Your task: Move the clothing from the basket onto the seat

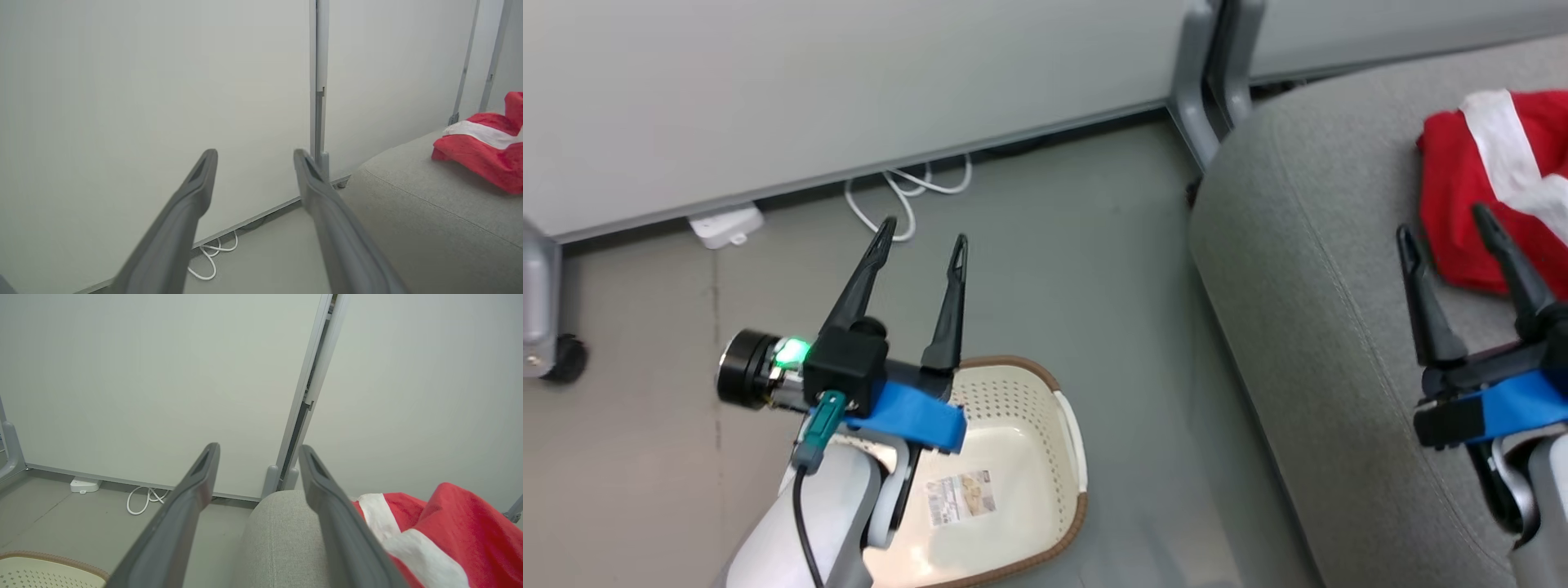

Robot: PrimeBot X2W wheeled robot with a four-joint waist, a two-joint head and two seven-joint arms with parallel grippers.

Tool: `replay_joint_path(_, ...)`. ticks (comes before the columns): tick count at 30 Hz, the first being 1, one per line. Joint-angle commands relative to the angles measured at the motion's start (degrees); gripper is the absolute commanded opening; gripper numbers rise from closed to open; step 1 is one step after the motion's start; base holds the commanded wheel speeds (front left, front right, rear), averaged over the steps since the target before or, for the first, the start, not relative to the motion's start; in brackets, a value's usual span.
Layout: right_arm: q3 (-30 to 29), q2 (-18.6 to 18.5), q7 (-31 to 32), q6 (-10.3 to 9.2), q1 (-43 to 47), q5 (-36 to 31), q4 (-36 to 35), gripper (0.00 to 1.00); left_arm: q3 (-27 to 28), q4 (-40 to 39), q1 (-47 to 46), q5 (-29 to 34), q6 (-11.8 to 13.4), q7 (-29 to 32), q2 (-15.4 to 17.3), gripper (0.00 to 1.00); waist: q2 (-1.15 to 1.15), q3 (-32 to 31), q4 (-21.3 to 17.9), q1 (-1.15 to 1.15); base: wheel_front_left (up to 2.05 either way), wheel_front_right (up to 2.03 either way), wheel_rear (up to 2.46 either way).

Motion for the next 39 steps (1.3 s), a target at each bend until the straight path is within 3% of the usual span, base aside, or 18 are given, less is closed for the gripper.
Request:
replay_joint_path(1, 0.16, 0.49, 0.01, 0.01, 1.66, -0.32, -0.02, 1.00, 1.27, -0.50, 1.60, 0.56, -0.38, -0.14, -0.36, 1.00, 0.00, -2.87, 2.93, 0.01, 0.00, 0.00, 0.00)
replay_joint_path(13, -2.53, 5.02, 0.01, 0.01, 11.73, -0.76, 0.09, 1.00, 12.54, -3.39, 14.23, 4.37, -5.33, -0.14, -3.69, 1.00, 0.00, -10.12, 8.93, 0.01, 0.00, 0.00, 0.00)
replay_joint_path(24, -2.21, 8.94, 0.01, 0.01, 16.09, -0.52, 0.33, 1.00, 19.10, -4.29, 20.88, 8.11, -9.61, -0.14, -6.40, 1.00, 0.00, -12.23, 10.25, 0.01, 0.00, 0.00, 0.00)
replay_joint_path(39, -3.43, 12.70, 0.01, 0.01, 19.80, 0.08, 2.13, 1.00, 23.13, -2.89, 23.97, 9.86, -12.40, -0.14, -8.41, 1.00, 0.00, -13.76, 11.09, 0.01, 0.00, 0.00, 0.00)
